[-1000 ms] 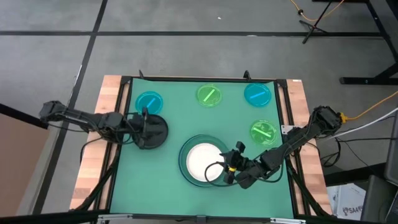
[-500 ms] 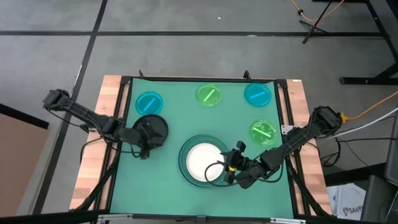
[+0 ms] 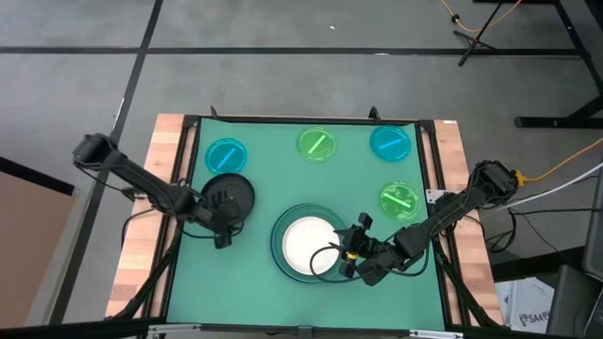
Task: Stack plastic plates
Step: Stack the black plate on the white plate
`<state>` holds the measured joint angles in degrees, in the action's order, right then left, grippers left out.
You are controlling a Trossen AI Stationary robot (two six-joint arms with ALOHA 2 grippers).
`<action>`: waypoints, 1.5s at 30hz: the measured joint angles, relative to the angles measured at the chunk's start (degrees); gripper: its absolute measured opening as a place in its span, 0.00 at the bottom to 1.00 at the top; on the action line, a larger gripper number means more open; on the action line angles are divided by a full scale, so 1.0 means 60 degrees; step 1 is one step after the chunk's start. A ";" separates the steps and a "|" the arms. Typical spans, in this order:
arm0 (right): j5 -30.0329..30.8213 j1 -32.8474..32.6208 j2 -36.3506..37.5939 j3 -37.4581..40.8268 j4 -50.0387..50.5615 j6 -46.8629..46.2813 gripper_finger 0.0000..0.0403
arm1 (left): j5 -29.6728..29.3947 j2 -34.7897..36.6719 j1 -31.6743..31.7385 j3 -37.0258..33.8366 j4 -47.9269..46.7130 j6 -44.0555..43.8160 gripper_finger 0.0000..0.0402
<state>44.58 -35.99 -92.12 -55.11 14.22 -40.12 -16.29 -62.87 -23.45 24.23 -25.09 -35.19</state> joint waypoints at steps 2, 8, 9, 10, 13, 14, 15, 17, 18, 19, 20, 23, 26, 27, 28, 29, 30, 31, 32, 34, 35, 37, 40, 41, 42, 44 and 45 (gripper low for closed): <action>0.0000 0.0000 0.0000 0.0000 0.0008 0.0000 0.40 | -0.0007 -0.0332 0.0006 0.0000 -0.0005 -0.0086 0.49; -0.0002 0.0000 0.0000 0.0000 0.0018 0.0004 0.40 | -0.0145 -0.1188 0.0006 0.0036 0.0062 -0.0130 0.47; 0.0000 0.0000 0.0000 0.0000 0.0018 0.0004 0.40 | -0.0237 -0.1294 0.0006 0.0036 0.0072 -0.0134 0.46; 0.0000 0.0000 0.0000 0.0000 0.0018 0.0004 0.40 | -0.0258 -0.1371 0.0006 0.0043 0.0103 -0.0179 0.45; 0.0000 0.0000 0.0000 0.0000 0.0016 0.0003 0.40 | -0.0262 -0.1442 0.0006 0.0044 0.0119 -0.0206 0.38; 0.0000 0.0000 0.0000 0.0000 0.0015 0.0004 0.40 | -0.0247 -0.1448 0.0003 0.0044 0.0120 -0.0209 0.36; 0.0003 0.0000 0.0000 0.0000 0.0015 0.0004 0.40 | -0.0216 -0.1430 0.0006 0.0044 0.0116 -0.0212 0.33; 0.0133 0.0000 0.0000 0.0000 0.0015 0.0004 0.40 | -0.0199 -0.1388 0.0002 0.0034 0.0107 -0.0176 0.28; 0.0229 0.0000 0.0000 0.0000 0.0018 0.0005 0.40 | -0.0214 -0.1364 0.0006 0.0033 0.0084 -0.0100 0.25; 0.0304 0.0000 0.0000 0.0000 0.0015 0.0004 0.40 | -0.0258 -0.1358 0.0006 0.0034 0.0071 -0.0061 0.22; 0.0342 0.0000 0.0000 0.0000 0.0013 0.0004 0.40 | -0.0299 -0.1358 0.0006 0.0051 0.0057 -0.0041 0.20; 0.0364 0.0000 0.0000 0.0000 0.0014 0.0004 0.40 | -0.0409 -0.1362 0.0001 0.0222 -0.0050 0.0166 0.12; 0.0364 0.0000 0.0000 0.0000 0.0007 0.0000 0.40 | -0.0525 -0.1380 -0.0095 0.0545 -0.0314 0.0475 0.06; 0.0364 0.0000 0.0000 0.0000 0.0004 0.0000 0.40 | -0.0590 -0.1388 -0.0141 0.0711 -0.0498 0.0603 0.05; 0.0364 0.0000 0.0000 0.0000 -0.0020 0.0000 0.40 | -0.0688 -0.1388 -0.0189 0.0917 -0.0693 0.0687 0.03; 0.0364 0.0000 0.0000 0.0000 -0.0047 -0.0004 0.40 | -0.0819 -0.1384 -0.0236 0.1137 -0.0888 0.0730 0.02; 0.0364 0.0000 0.0000 0.0000 -0.0067 -0.0004 0.40 | -0.0933 -0.1384 -0.0285 0.1359 -0.1108 0.0739 0.02; 0.0364 0.0000 0.0000 0.0000 -0.0073 -0.0004 0.40 | -0.1005 -0.1384 -0.0320 0.1576 -0.1375 0.0741 0.01; 0.0362 0.0000 0.0000 0.0002 -0.0073 -0.0004 0.40 | -0.1038 -0.1384 -0.0354 0.1770 -0.1626 0.0785 0.01; 0.0361 0.0000 0.0000 0.0001 -0.0076 -0.0004 0.40 | -0.1054 -0.1384 -0.0416 0.2168 -0.1833 0.0963 0.01; 0.0361 0.0000 0.0000 0.0000 -0.0076 -0.0004 0.40 | -0.1064 -0.1384 -0.0433 0.2371 -0.1813 0.1092 0.01; 0.0360 0.0000 0.0000 0.0001 -0.0076 -0.0001 0.40 | -0.1124 -0.1380 -0.0472 0.2725 -0.1822 0.1390 0.01; 0.0361 0.0000 0.0000 0.0000 -0.0076 0.0018 0.40 | -0.1430 -0.1396 -0.0589 0.3188 -0.1664 0.1922 0.01; 0.0358 0.0000 0.0000 0.0002 -0.0076 0.0018 0.40 | -0.1519 -0.1399 -0.0607 0.3312 -0.1473 0.2103 0.01; 0.0360 0.0000 0.0000 0.0003 -0.0075 0.0018 0.40 | -0.1541 -0.1406 -0.0617 0.3401 -0.1236 0.2287 0.01; 0.0357 0.0000 0.0000 0.0000 -0.0073 0.0022 0.40 | -0.1502 -0.1403 -0.0625 0.3478 -0.0600 0.2759 0.01; 0.0357 0.0000 0.0000 0.0000 -0.0073 0.0018 0.40 | -0.1415 -0.1413 -0.0623 0.3479 -0.0235 0.3032 0.01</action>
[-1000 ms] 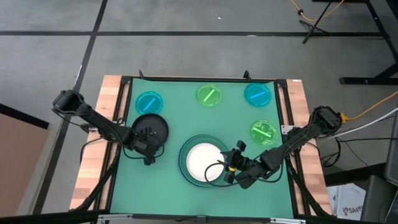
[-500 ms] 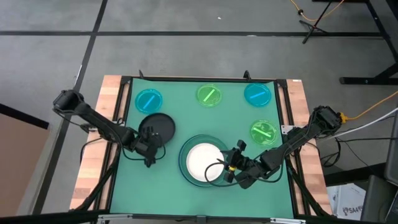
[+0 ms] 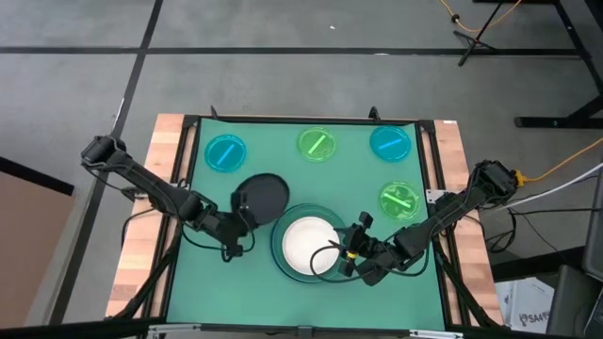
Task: Stack plastic plates
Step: Stack the black plate on the white plate
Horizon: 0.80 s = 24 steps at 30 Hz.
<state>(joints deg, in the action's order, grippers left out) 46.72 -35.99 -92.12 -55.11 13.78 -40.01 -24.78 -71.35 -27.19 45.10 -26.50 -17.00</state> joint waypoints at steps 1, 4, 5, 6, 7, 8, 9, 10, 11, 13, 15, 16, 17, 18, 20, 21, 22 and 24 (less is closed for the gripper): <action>0.0000 0.0000 0.0000 0.0001 0.0004 0.0004 0.40 | 0.0105 -0.0053 0.0002 0.0000 0.0377 0.0259 0.01; 0.0000 0.0000 0.0000 0.0002 0.0000 0.0000 0.40 | 0.0444 -0.0386 -0.0002 0.0004 0.1292 0.0989 0.01; -0.0002 0.0000 0.0000 0.0001 0.0004 0.0000 0.40 | 0.0523 -0.0554 -0.0006 0.0004 0.1620 0.1234 0.01; -0.0003 0.0000 0.0000 0.0000 0.0000 0.0002 0.40 | 0.0599 -0.0761 -0.0006 0.0004 0.2003 0.1523 0.01; -0.0003 0.0000 0.0000 0.0000 0.0000 0.0000 0.40 | 0.0694 -0.0980 -0.0006 0.0004 0.2380 0.1804 0.01; -0.0004 0.0000 0.0000 0.0000 0.0000 0.0000 0.40 | 0.0844 -0.1197 -0.0006 0.0004 0.2756 0.2102 0.01; -0.0004 0.0000 0.0000 0.0000 0.0000 0.0002 0.40 | 0.1012 -0.1418 -0.0003 0.0004 0.3151 0.2374 0.01; -0.0005 0.0000 0.0000 0.0003 0.0002 0.0004 0.40 | 0.1159 -0.1651 0.0002 0.0004 0.3552 0.2648 0.01; -0.0011 0.0000 0.0000 0.0003 0.0004 0.0004 0.40 | 0.1278 -0.1880 0.0002 0.0004 0.3935 0.2913 0.01; 0.0007 0.0000 0.0000 0.0000 0.0000 0.0004 0.40 | 0.1504 -0.2310 -0.0002 0.0004 0.4626 0.3362 0.01; 0.0040 0.0000 0.0000 0.0000 0.0002 0.0004 0.40 | 0.1745 -0.2688 -0.0002 0.0017 0.5275 0.3692 0.01; 0.0041 0.0000 0.0000 0.0002 0.0004 0.0004 0.40 | 0.1860 -0.2881 -0.0002 0.0081 0.5442 0.3833 0.01; 0.0047 0.0000 0.0000 0.0001 0.0001 0.0005 0.40 | 0.2018 -0.3078 0.0002 0.0203 0.5498 0.3936 0.01; 0.0048 0.0000 0.0000 0.0003 0.0016 0.0008 0.40 | 0.2138 -0.3273 0.0002 0.0356 0.5512 0.3988 0.01; 0.0132 -0.0010 0.0000 0.0007 0.0072 0.0031 0.40 | 0.2329 -0.3677 0.0001 0.0679 0.5492 0.4126 0.01; 0.0197 -0.0017 0.0000 0.0012 0.0105 0.0060 0.40 | 0.2402 -0.3878 0.0002 0.0837 0.5490 0.4214 0.01; 0.0219 -0.0025 0.0000 0.0018 0.0119 0.0144 0.40 | 0.2413 -0.4068 0.0002 0.0971 0.5481 0.4329 0.01; 0.0219 -0.0022 0.0000 0.0018 0.0130 0.0268 0.40 | 0.2403 -0.4429 0.0002 0.1200 0.5438 0.4518 0.02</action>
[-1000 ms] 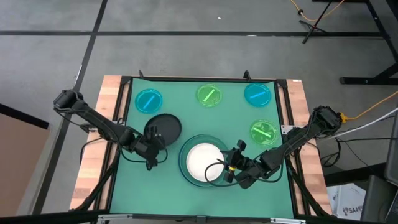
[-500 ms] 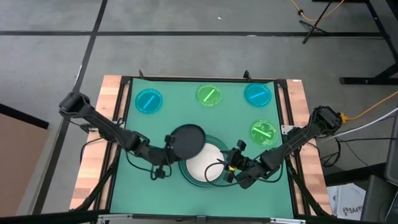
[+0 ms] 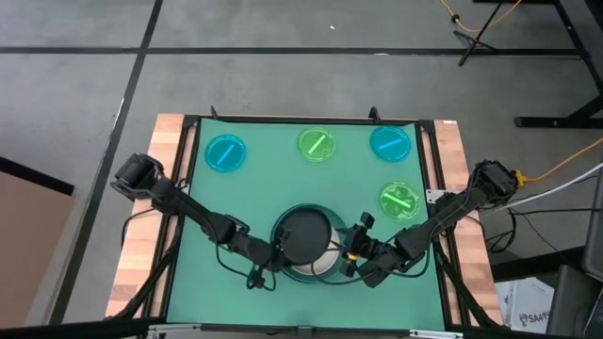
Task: Stack plastic plates
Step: Stack the black plate on the white plate, then stack the right green plate on the black plate
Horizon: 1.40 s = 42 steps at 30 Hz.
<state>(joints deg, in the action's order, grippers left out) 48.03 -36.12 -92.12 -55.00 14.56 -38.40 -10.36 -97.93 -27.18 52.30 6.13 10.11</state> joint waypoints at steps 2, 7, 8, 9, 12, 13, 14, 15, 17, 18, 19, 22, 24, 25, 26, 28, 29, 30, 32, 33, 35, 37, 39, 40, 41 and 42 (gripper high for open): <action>0.0000 -0.0001 0.0005 0.0000 0.0035 0.0035 0.40 | -0.0029 -0.0290 0.0019 0.0210 -0.0124 0.0103 0.02; -0.0181 0.0001 0.0345 -0.0003 0.0608 -0.0389 0.40 | -0.0607 -0.0510 -0.0044 0.0461 -0.0424 0.0145 0.05; -0.0210 -0.0058 0.0430 -0.0010 0.0668 -0.0517 0.40 | -0.0659 -0.0493 -0.0057 0.0481 -0.0424 0.0161 0.05; -0.0339 -0.0095 0.0503 -0.0028 0.0764 -0.0540 0.40 | -0.0626 -0.0466 -0.0066 0.0484 -0.0433 0.0230 0.05; -0.1052 -0.0292 0.0845 -0.0025 0.1565 -0.0556 0.40 | -0.0590 -0.0434 -0.0073 0.0490 -0.0393 0.0160 0.04; -0.1178 -0.0422 0.0994 -0.0022 0.1925 -0.0557 0.40 | -0.0545 -0.0434 -0.0070 0.0490 -0.0393 0.0163 0.04; -0.1160 -0.0550 0.1148 -0.0022 0.2169 -0.0571 0.40 | -0.0477 -0.0440 -0.0069 0.0490 -0.0410 0.0150 0.03; -0.1033 -0.0708 0.1313 -0.0022 0.2376 -0.0617 0.40 | -0.0357 -0.0454 -0.0054 0.0490 -0.0419 0.0140 0.03; -0.0494 -0.0976 0.1559 -0.0022 0.2612 -0.0777 0.40 | -0.0073 -0.0456 -0.0027 0.0490 -0.0289 0.0163 0.03; -0.0191 -0.1016 0.1630 -0.0022 0.2580 -0.0788 0.40 | 0.0039 -0.0456 -0.0018 0.0490 -0.0164 0.0167 0.03; 0.0085 -0.1060 0.1684 -0.0025 0.2549 -0.0791 0.40 | 0.0137 -0.0456 -0.0018 0.0490 -0.0022 0.0169 0.03; 0.0496 -0.1152 0.1719 -0.0025 0.2506 -0.0807 0.40 | 0.0552 -0.0456 -0.0018 0.0490 0.0330 0.0196 0.03; 0.0488 -0.1158 0.1716 -0.0025 0.2487 -0.0810 0.40 | 0.0665 -0.0456 0.0020 0.0490 0.0308 0.0196 0.03; 0.0488 -0.1162 0.1683 -0.0025 0.2467 -0.0807 0.40 | 0.0693 -0.0456 0.0039 0.0490 0.0290 0.0184 0.03; 0.0488 -0.1162 0.1650 -0.0025 0.2427 -0.0807 0.40 | 0.0689 -0.0459 0.0047 0.0490 0.0267 0.0154 0.03; 0.0448 -0.1163 0.1628 -0.0022 0.2333 -0.0807 0.40 | 0.0640 -0.0457 0.0055 0.0490 0.0262 0.0164 0.03; 0.0394 -0.1162 0.1615 -0.0022 0.2264 -0.0811 0.40 | 0.0645 -0.0457 0.0047 0.0490 0.0246 0.0212 0.04; 0.0382 -0.1162 0.1610 -0.0022 0.2158 -0.0811 0.40 | 0.0655 -0.0458 0.0046 0.0490 0.0217 0.0264 0.04; 0.0361 -0.1165 0.1598 -0.0022 0.2026 -0.0807 0.40 | 0.0656 -0.0459 0.0071 0.0490 0.0091 0.0304 0.05; 0.0310 -0.1162 0.1596 -0.0022 0.2018 -0.0808 0.40 | 0.0648 -0.0459 0.0086 0.0486 0.0049 0.0303 0.07; 0.0310 -0.1162 0.1596 -0.0022 0.2008 -0.0821 0.40 | 0.0602 -0.0458 0.0109 0.0486 -0.0026 0.0302 0.11; 0.0311 -0.1166 0.1593 -0.0022 0.2007 -0.0822 0.40 | 0.0476 -0.0459 0.0106 0.0486 -0.0018 0.0386 0.16; 0.0311 -0.1162 0.1592 -0.0022 0.2007 -0.0825 0.40 | 0.0133 -0.0435 0.0073 0.0486 -0.0030 0.0410 0.20; 0.0313 -0.1162 0.1592 -0.0022 0.2005 -0.0826 0.40 | 0.0005 -0.0382 0.0044 0.0486 -0.0064 0.0389 0.22; 0.0313 -0.1162 0.1592 -0.0022 0.2007 -0.0830 0.40 | -0.0118 -0.0277 0.0003 0.0480 -0.0163 0.0378 0.24; 0.0313 -0.1162 0.1592 -0.0022 0.2008 -0.0836 0.40 | -0.0220 -0.0162 -0.0038 0.0479 -0.0256 0.0375 0.25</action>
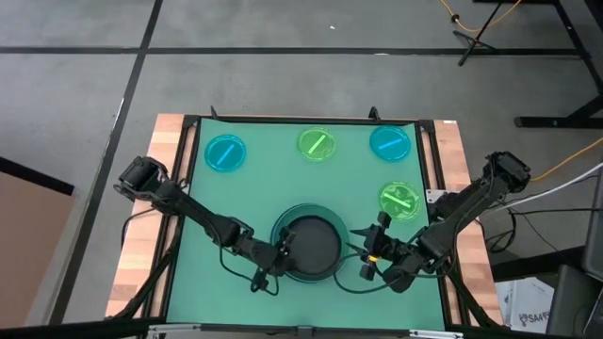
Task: Stack plastic plates
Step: Stack the right green plate on the black plate
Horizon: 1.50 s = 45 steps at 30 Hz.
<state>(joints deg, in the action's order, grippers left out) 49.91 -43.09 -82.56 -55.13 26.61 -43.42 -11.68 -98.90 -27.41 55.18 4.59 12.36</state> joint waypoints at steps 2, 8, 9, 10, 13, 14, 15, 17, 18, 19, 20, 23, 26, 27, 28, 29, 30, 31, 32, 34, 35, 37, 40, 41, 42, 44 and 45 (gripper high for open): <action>-0.0004 0.0000 0.0000 0.0000 0.0000 0.0000 0.40 | -0.0162 0.0341 -0.0111 0.0004 -0.0359 -0.0008 0.26; -0.0003 0.0002 -0.0007 0.0000 0.0261 -0.0295 0.40 | -0.0176 0.1616 -0.0424 0.0000 -0.2289 -0.0742 0.26; -0.0006 0.0046 -0.0007 0.0000 0.0431 -0.0481 0.40 | -0.0178 0.1837 -0.0471 -0.0033 -0.2450 -0.0865 0.26; -0.0036 0.0114 -0.0007 0.0000 0.0643 -0.0678 0.40 | -0.0175 0.2062 -0.0541 -0.0165 -0.2540 -0.0999 0.26; -0.0161 0.0268 -0.0007 0.0002 0.1591 -0.1554 0.40 | -0.0135 0.2814 -0.0690 -0.0929 -0.2234 -0.1299 0.26; -0.0208 0.0350 -0.0007 0.0004 0.1871 -0.1841 0.40 | -0.0149 0.3105 -0.0714 -0.1290 -0.1982 -0.1447 0.26; -0.0289 0.0412 -0.0007 0.0016 0.2138 -0.2126 0.40 | -0.0213 0.3383 -0.0713 -0.1655 -0.1714 -0.1597 0.26; -0.0441 0.0559 -0.0011 0.0029 0.2759 -0.2600 0.40 | -0.0411 0.3895 -0.0702 -0.2494 -0.0853 -0.1983 0.26; -0.0557 0.0628 -0.0011 0.0029 0.2984 -0.2790 0.40 | -0.0530 0.4136 -0.0702 -0.2922 -0.0451 -0.2169 0.26; -0.0708 0.0717 -0.0011 0.0029 0.3268 -0.2975 0.40 | -0.0623 0.4337 -0.0702 -0.3331 -0.0007 -0.2355 0.26; -0.0933 0.0808 -0.0011 0.0029 0.3571 -0.3180 0.40 | -0.0705 0.4514 -0.0702 -0.3706 0.0478 -0.2553 0.26; -0.1587 0.1092 -0.0011 0.0079 0.4333 -0.3761 0.40 | -0.1003 0.4943 -0.0705 -0.4670 0.1415 -0.3143 0.26; -0.2369 0.1405 -0.0011 0.0359 0.4720 -0.4155 0.40 | -0.1511 0.5143 -0.0705 -0.5300 0.1708 -0.3690 0.26; -0.2716 0.1525 -0.0011 0.0482 0.4759 -0.4273 0.40 | -0.1688 0.5140 -0.0705 -0.5419 0.1777 -0.3836 0.26; -0.3088 0.1651 -0.0011 0.0618 0.4823 -0.4417 0.40 | -0.1878 0.5138 -0.0705 -0.5529 0.1836 -0.3986 0.26; -0.3473 0.1780 -0.0011 0.0779 0.4832 -0.4537 0.40 | -0.2050 0.5138 -0.0705 -0.5626 0.1812 -0.4053 0.26; -0.3844 0.1914 -0.0011 0.0956 0.4824 -0.4677 0.40 | -0.2137 0.5138 -0.0705 -0.5684 0.1800 -0.4084 0.26; -0.4164 0.2045 -0.0012 0.1140 0.4826 -0.4813 0.40 | -0.2143 0.5134 -0.0702 -0.5730 0.1806 -0.4119 0.26; -0.4416 0.2172 -0.0015 0.1328 0.4838 -0.4981 0.40 | -0.2154 0.5135 -0.0702 -0.5771 0.1814 -0.4125 0.26; -0.4763 0.2419 -0.0015 0.1727 0.4823 -0.5219 0.40 | -0.2241 0.5134 -0.0705 -0.5785 0.1813 -0.4032 0.26; -0.4843 0.2553 -0.0015 0.1930 0.4809 -0.5328 0.40 | -0.2285 0.5134 -0.0705 -0.5785 0.1815 -0.4006 0.26; -0.4910 0.2829 -0.0015 0.2322 0.4558 -0.5436 0.40 | -0.2316 0.5134 -0.0705 -0.5785 0.1834 -0.3997 0.26; -0.4955 0.3227 -0.0015 0.2816 0.3725 -0.4975 0.40 | -0.2397 0.5134 -0.0705 -0.5785 0.1807 -0.3988 0.26; -0.5000 0.3355 -0.0015 0.2956 0.3493 -0.4785 0.40 | -0.2402 0.5134 -0.0705 -0.5785 0.1777 -0.3981 0.26; -0.5005 0.3479 -0.0015 0.3092 0.3336 -0.4694 0.40 | -0.2435 0.5134 -0.0705 -0.5785 0.1750 -0.3974 0.26; -0.4964 0.3701 0.0008 0.3292 0.3164 -0.4666 0.40 | -0.2528 0.5134 -0.0705 -0.5785 0.1762 -0.3968 0.26; -0.4923 0.3784 0.0029 0.3364 0.3136 -0.4655 0.40 | -0.2607 0.5134 -0.0705 -0.5785 0.1761 -0.3968 0.26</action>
<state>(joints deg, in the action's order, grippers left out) 20.37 -20.39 -82.39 -34.95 45.43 -71.35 -27.32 -68.10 -31.64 20.47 15.16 -11.45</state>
